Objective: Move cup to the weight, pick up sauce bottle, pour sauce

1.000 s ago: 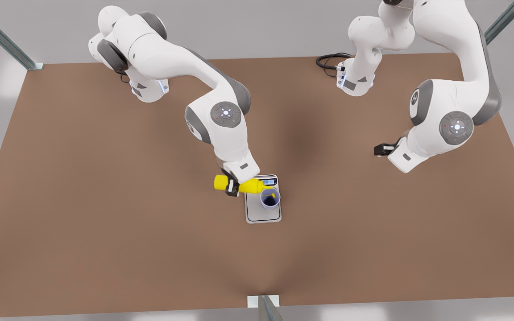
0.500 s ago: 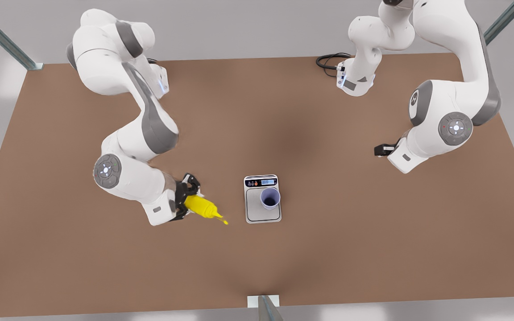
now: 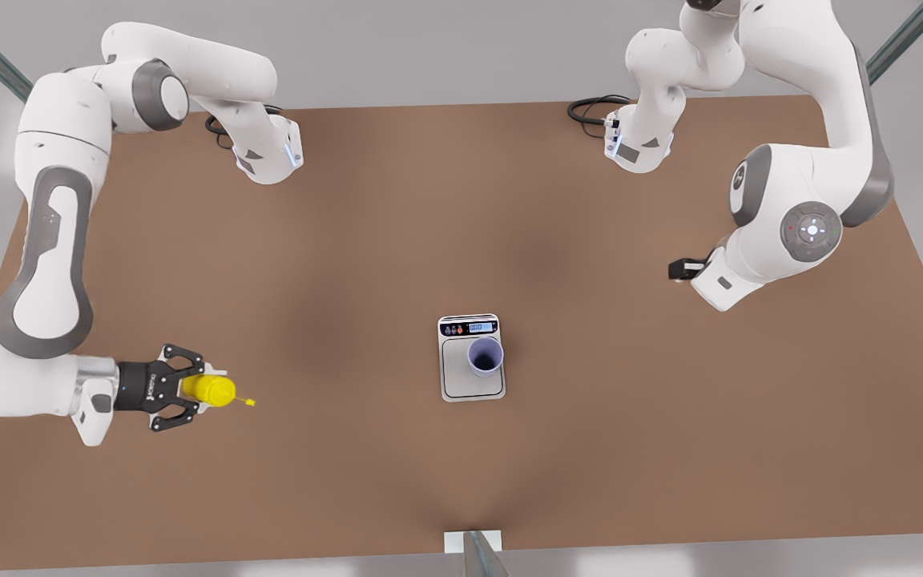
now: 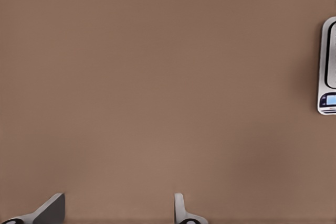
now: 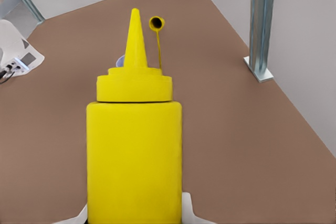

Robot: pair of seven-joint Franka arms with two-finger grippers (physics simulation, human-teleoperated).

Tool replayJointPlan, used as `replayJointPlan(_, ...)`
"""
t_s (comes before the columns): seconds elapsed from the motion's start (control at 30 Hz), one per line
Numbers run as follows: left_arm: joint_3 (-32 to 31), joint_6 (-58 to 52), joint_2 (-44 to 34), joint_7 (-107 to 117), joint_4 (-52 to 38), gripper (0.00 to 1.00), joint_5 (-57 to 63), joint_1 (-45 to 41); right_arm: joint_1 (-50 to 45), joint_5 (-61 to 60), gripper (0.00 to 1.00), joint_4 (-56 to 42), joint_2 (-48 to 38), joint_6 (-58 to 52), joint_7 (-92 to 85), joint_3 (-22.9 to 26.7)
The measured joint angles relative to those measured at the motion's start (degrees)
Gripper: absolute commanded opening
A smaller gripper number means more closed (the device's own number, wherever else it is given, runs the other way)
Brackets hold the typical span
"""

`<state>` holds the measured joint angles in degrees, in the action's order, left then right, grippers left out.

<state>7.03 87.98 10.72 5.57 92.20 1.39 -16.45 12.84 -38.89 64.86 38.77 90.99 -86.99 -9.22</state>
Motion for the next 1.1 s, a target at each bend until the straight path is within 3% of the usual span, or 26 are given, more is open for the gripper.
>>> replayJointPlan(0.23,0.0,0.0,0.01,0.32,0.0,1.0,0.01,-0.44,3.6,-15.39,0.57,7.69,3.8,0.24,-12.65,0.01)
replayJointPlan(0.43,0.0,-0.18,0.01,0.32,0.0,1.0,0.01,-0.88,4.39,-24.46,0.57,8.61,14.34,-0.21,-31.41,-0.01)
replayJointPlan(0.6,0.0,-0.1,0.19,0.32,0.0,1.0,0.01,-0.87,4.56,-27.9,0.57,8.35,18.94,-0.12,-39.06,0.0)
replayJointPlan(1.1,0.06,0.0,0.63,0.41,0.0,1.0,0.04,-0.81,4.39,-27.97,0.59,8.34,22.3,0.15,-42.12,0.0)
